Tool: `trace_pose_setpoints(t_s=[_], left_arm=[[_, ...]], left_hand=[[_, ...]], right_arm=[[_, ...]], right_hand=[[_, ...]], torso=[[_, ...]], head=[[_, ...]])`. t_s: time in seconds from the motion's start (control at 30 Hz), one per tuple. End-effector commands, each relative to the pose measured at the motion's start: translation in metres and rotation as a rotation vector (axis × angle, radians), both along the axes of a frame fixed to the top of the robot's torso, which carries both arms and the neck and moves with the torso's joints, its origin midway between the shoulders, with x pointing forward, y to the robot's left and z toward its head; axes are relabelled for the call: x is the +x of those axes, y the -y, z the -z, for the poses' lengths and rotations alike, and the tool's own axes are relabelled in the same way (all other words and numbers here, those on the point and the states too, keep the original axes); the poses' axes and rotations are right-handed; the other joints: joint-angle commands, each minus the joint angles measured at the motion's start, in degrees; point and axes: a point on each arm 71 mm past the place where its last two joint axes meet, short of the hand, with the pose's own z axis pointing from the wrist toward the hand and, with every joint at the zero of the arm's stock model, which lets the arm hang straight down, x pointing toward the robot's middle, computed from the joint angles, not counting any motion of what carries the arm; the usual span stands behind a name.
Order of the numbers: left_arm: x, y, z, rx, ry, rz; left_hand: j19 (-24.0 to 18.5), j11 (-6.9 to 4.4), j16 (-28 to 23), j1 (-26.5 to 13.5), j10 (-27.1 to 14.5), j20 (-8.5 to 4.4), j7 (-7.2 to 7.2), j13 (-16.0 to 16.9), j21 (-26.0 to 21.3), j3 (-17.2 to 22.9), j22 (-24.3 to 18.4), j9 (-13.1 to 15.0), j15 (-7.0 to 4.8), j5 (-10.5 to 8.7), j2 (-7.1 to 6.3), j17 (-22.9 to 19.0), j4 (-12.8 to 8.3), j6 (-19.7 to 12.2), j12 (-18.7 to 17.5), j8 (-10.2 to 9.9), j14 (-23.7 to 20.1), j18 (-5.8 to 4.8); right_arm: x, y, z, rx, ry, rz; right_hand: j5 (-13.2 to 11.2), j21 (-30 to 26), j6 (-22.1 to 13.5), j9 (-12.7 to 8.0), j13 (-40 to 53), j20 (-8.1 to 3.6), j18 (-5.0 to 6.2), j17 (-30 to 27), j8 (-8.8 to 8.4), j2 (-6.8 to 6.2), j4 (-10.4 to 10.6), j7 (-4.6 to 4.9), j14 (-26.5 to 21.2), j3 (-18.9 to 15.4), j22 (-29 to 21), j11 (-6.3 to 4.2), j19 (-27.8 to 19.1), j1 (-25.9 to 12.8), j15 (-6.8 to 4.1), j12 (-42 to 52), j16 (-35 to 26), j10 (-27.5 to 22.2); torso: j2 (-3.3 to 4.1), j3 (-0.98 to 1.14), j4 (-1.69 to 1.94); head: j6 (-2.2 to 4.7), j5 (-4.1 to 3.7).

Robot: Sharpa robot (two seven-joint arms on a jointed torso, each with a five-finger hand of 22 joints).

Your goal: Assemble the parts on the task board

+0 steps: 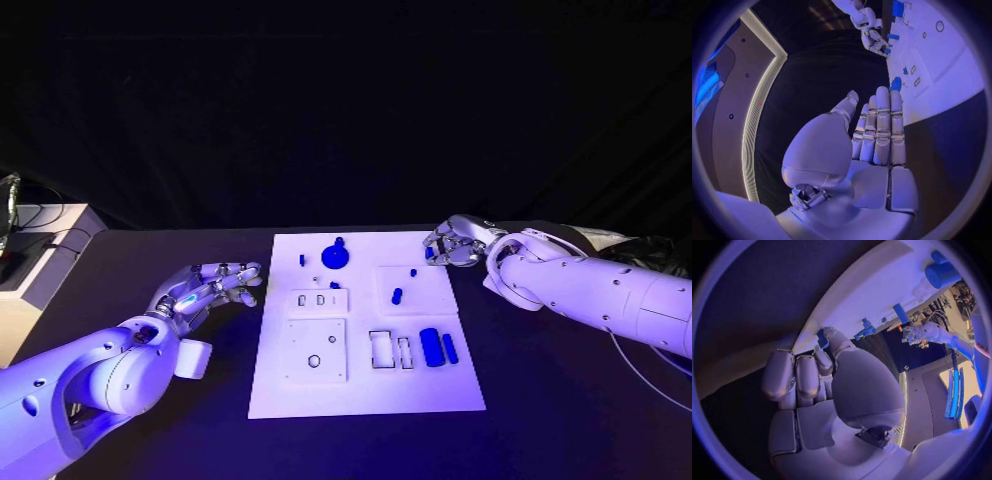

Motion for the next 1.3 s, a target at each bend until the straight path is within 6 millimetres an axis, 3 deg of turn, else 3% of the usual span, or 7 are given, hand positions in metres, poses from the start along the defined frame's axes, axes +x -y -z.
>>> trace_pose_setpoints(t_s=[0.03,0.17,0.67,0.97,1.3], left_arm=[[-0.001,0.001,-0.001,-0.006,0.012,0.013],[0.0,0.0,-0.001,-0.004,0.01,0.011],[0.0,-0.001,0.0,-0.001,0.008,0.008],[0.001,-0.002,0.0,0.001,0.007,0.004],[0.0,-0.002,0.0,0.001,0.006,0.005]], left_hand=[[0.47,0.23,-0.02,0.16,-0.32,0.08,0.0,0.01,-0.25,-0.32,-0.05,0.0,-0.05,-0.06,0.45,-0.08,-0.04,-0.42,-0.06,-0.3,0.31,-0.97],[0.47,0.34,-0.01,0.07,-0.72,0.12,0.0,-0.01,-0.26,-0.38,-0.04,0.04,0.0,-0.06,0.52,-0.09,0.01,-0.27,-0.08,-0.21,0.29,-0.94],[0.49,0.55,0.03,0.03,-1.47,0.2,0.06,-0.04,-0.29,-0.44,-0.04,0.03,0.11,-0.07,0.61,-0.12,0.05,-0.14,-0.15,-0.22,0.26,-0.86],[0.46,0.6,0.03,0.02,-1.64,0.24,0.04,-0.05,-0.3,-0.44,-0.03,0.04,0.13,-0.07,0.6,-0.13,0.05,-0.06,-0.15,-0.2,0.23,-0.84],[0.45,0.67,0.06,0.06,-2.01,0.32,-0.01,-0.04,-0.3,-0.44,-0.01,0.05,0.17,-0.07,0.58,-0.17,0.0,-0.09,-0.12,-0.17,0.22,-0.75]], right_arm=[[-0.001,-0.001,0.004,-0.014,-0.031,-0.01],[-0.001,0.001,0.004,-0.015,-0.033,-0.003],[-0.002,-0.003,0.003,-0.005,-0.021,-0.002],[-0.005,-0.008,-0.003,0.033,-0.005,0.022],[-0.011,-0.041,-0.033,0.039,0.025,0.039]], right_hand=[[0.51,0.38,1.73,0.01,0.17,-0.12,-0.13,0.06,0.18,1.0,0.14,0.24,0.17,0.41,8.7,-0.46,2.83,-0.01,-0.27,0.52,0.31,0.41],[0.8,0.46,3.44,0.01,0.43,-0.46,-0.29,0.11,0.23,2.31,-0.61,-0.31,0.19,1.1,8.7,-0.87,2.83,-0.53,-0.54,0.62,0.28,0.54],[0.72,0.82,5.67,0.08,1.11,-0.94,-0.56,0.44,0.58,4.49,-2.3,-1.24,0.28,1.79,8.76,-1.48,2.86,-1.49,-0.99,0.74,0.35,1.03],[0.91,0.97,6.85,0.05,1.29,-1.29,-0.7,0.66,0.69,5.07,-3.08,-1.77,0.34,1.88,8.78,-1.87,2.96,-2.32,-1.28,0.49,0.35,1.44],[0.39,0.95,6.77,0.05,1.39,-1.33,-0.72,0.84,0.52,5.14,-3.45,-1.7,0.36,1.92,8.78,-1.84,3.01,-2.29,-1.29,0.29,0.39,1.54]], torso=[[-0.06,-0.03,0.03],[-0.07,-0.02,0.04],[-0.07,-0.03,0.05],[-0.11,-0.06,-0.04],[-0.42,-0.44,-0.4]], head=[[-0.09,-0.06],[-0.14,-0.1],[-0.27,-0.03],[-0.2,0.0],[-0.05,0.33]])
